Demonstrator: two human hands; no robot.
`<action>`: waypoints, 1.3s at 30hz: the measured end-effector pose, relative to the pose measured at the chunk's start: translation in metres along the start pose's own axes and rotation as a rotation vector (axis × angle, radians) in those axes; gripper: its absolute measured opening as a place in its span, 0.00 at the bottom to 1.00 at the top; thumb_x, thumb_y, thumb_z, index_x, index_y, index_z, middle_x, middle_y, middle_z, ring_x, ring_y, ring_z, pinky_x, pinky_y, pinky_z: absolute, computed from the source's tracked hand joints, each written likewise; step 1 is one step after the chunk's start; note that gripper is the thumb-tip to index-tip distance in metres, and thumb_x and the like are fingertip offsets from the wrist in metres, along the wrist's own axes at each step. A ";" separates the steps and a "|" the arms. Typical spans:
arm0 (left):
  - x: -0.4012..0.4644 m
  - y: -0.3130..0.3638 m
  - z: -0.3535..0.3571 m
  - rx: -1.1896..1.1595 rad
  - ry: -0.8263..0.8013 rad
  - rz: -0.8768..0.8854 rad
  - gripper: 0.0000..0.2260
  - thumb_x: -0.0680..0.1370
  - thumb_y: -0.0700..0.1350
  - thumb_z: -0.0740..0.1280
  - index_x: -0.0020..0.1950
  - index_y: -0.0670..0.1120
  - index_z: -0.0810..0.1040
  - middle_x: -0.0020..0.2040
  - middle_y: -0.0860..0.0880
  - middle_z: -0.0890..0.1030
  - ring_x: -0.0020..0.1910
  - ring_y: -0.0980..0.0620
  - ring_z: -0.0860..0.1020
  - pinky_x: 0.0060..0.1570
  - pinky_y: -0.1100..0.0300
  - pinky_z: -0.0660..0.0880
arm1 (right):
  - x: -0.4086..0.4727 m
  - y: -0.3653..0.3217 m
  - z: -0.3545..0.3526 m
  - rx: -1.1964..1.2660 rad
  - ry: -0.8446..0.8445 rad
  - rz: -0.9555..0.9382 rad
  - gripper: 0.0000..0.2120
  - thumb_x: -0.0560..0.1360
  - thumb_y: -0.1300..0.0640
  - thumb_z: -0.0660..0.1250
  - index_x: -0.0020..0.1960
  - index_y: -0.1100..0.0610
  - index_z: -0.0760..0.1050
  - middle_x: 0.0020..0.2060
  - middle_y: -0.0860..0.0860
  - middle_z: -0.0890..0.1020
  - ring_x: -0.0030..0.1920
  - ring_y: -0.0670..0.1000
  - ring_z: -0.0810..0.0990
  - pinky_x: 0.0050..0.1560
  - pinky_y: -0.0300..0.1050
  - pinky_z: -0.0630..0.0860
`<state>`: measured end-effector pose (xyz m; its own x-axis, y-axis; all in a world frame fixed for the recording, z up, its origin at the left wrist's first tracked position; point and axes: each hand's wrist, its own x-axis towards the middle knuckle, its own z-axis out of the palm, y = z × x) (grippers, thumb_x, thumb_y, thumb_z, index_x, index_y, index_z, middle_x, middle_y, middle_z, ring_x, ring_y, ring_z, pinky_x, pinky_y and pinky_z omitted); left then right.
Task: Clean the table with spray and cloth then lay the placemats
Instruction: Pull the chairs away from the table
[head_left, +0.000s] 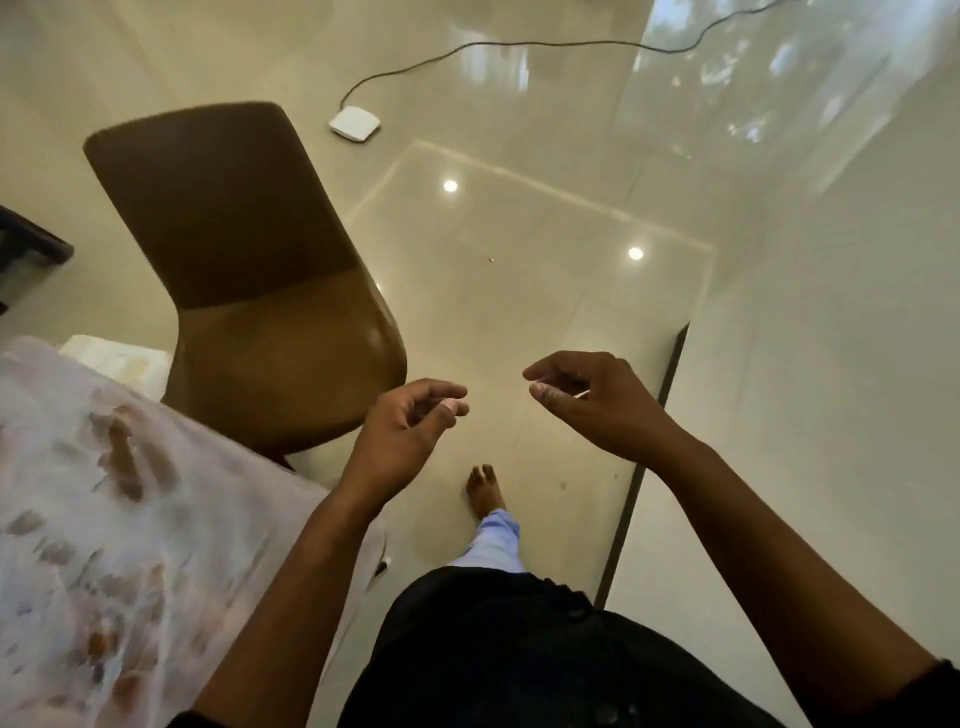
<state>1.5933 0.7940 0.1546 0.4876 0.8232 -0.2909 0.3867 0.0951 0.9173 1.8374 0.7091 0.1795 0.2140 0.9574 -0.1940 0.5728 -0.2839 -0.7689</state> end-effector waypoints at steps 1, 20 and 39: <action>0.024 0.004 -0.002 -0.009 0.004 -0.007 0.10 0.86 0.41 0.67 0.61 0.52 0.85 0.53 0.52 0.89 0.54 0.56 0.86 0.58 0.56 0.82 | 0.024 0.001 -0.008 -0.006 -0.008 -0.003 0.09 0.80 0.51 0.71 0.59 0.48 0.84 0.47 0.42 0.86 0.46 0.39 0.83 0.48 0.37 0.78; 0.364 0.091 -0.091 -0.098 0.311 -0.118 0.09 0.86 0.40 0.67 0.62 0.47 0.85 0.54 0.49 0.89 0.54 0.58 0.86 0.51 0.69 0.80 | 0.465 -0.048 -0.083 -0.066 -0.316 -0.234 0.07 0.80 0.52 0.71 0.56 0.49 0.84 0.44 0.43 0.86 0.44 0.41 0.83 0.47 0.40 0.79; 0.500 0.071 -0.194 -0.522 1.050 -0.442 0.09 0.85 0.40 0.67 0.56 0.50 0.86 0.49 0.52 0.90 0.44 0.62 0.85 0.40 0.71 0.76 | 0.762 -0.245 0.048 -0.365 -1.025 -0.909 0.08 0.81 0.53 0.70 0.58 0.52 0.84 0.50 0.44 0.86 0.46 0.40 0.81 0.47 0.37 0.77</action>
<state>1.7126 1.3215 0.1273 -0.5556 0.6899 -0.4640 -0.1152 0.4888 0.8648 1.8226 1.5110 0.1905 -0.9039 0.3809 -0.1948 0.4010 0.5957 -0.6959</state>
